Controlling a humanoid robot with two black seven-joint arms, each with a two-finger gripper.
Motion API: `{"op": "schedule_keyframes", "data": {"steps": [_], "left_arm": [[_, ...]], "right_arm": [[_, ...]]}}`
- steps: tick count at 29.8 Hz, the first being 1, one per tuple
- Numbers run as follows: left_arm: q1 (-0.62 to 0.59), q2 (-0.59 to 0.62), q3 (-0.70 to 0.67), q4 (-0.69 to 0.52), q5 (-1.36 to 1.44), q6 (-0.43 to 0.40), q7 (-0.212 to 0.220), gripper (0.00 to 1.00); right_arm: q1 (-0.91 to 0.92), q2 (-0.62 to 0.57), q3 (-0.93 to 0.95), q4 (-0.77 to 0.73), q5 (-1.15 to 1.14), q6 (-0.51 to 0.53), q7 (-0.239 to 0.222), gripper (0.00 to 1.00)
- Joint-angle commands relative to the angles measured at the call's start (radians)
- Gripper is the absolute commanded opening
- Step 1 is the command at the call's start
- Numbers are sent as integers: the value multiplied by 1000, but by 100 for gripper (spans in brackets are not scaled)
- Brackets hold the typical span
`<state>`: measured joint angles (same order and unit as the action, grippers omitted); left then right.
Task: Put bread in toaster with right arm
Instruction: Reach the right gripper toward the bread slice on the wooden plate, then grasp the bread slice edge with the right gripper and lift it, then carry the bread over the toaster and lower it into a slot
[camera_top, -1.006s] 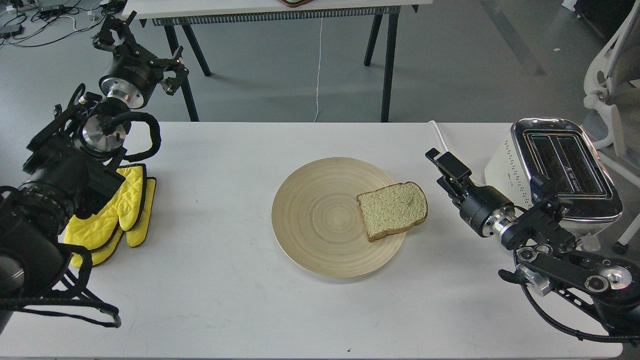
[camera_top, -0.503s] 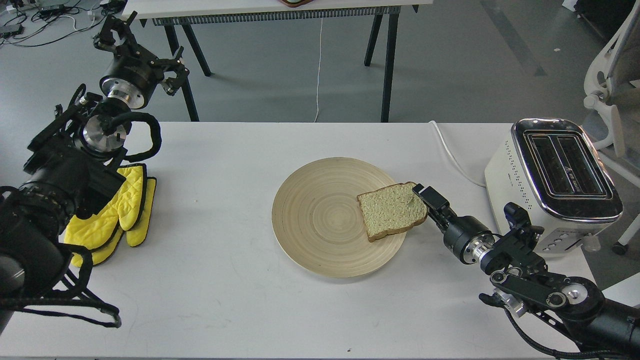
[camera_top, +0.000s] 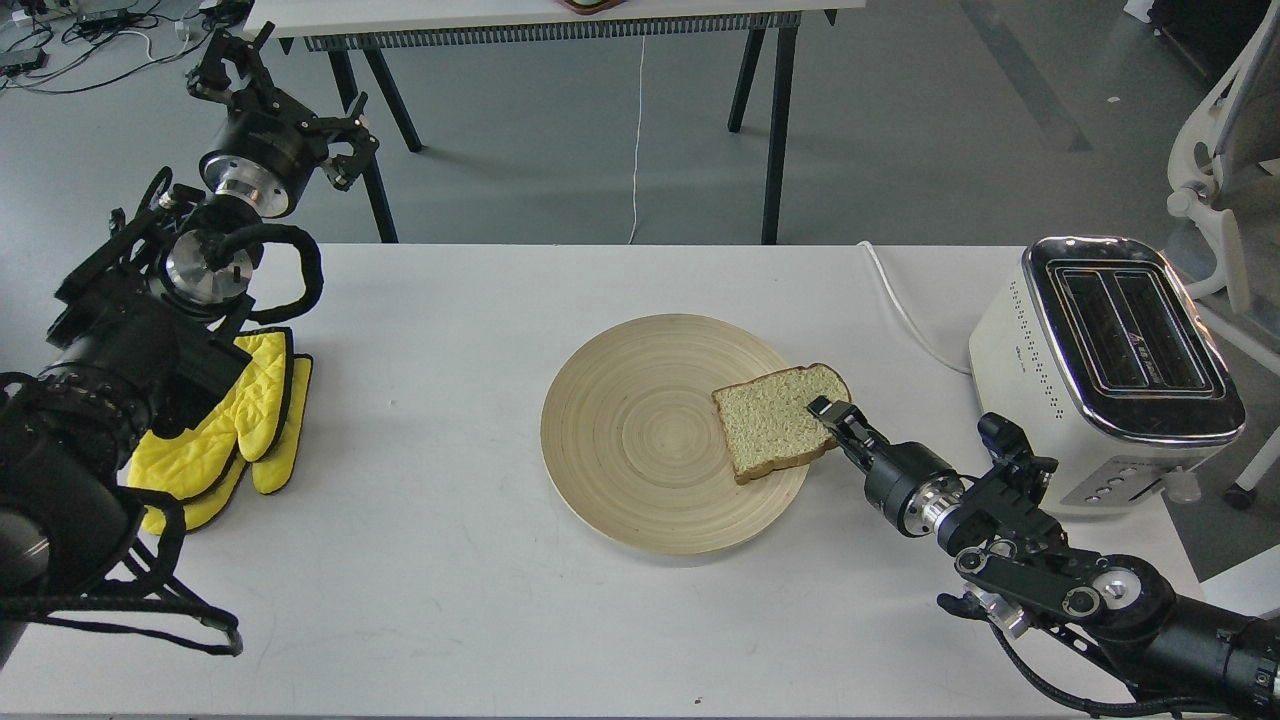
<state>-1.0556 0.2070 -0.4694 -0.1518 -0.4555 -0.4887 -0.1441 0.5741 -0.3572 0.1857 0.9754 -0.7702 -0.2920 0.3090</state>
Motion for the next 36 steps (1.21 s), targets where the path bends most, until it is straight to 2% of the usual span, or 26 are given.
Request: {"op": "schedule_keyframes", "data": {"steps": [1,13,25,29,34,36], "left_arm": [[0,0,0,0,0,0,0,100],[0,-1,0,0,0,0,0,100],[0,-1,2,0,0,0,1,100],[0,0,2,0,0,0,1,100],[0,0,2,0,0,0,1,100],[0,-1,2,0,0,0,1,100]], "right_arm": [[21,-25,9,31,2,-6,2,6],[119,-423,43,330,0,-6,5,6],[190,-847,64,423,-213,-19,-1,6],[173,-914,47,448,-254,-16,-1,6],[170,-908,-17,442,-325,-27,-4,6],[170,-907,-22,439,-327,-29,-19,6]]}}
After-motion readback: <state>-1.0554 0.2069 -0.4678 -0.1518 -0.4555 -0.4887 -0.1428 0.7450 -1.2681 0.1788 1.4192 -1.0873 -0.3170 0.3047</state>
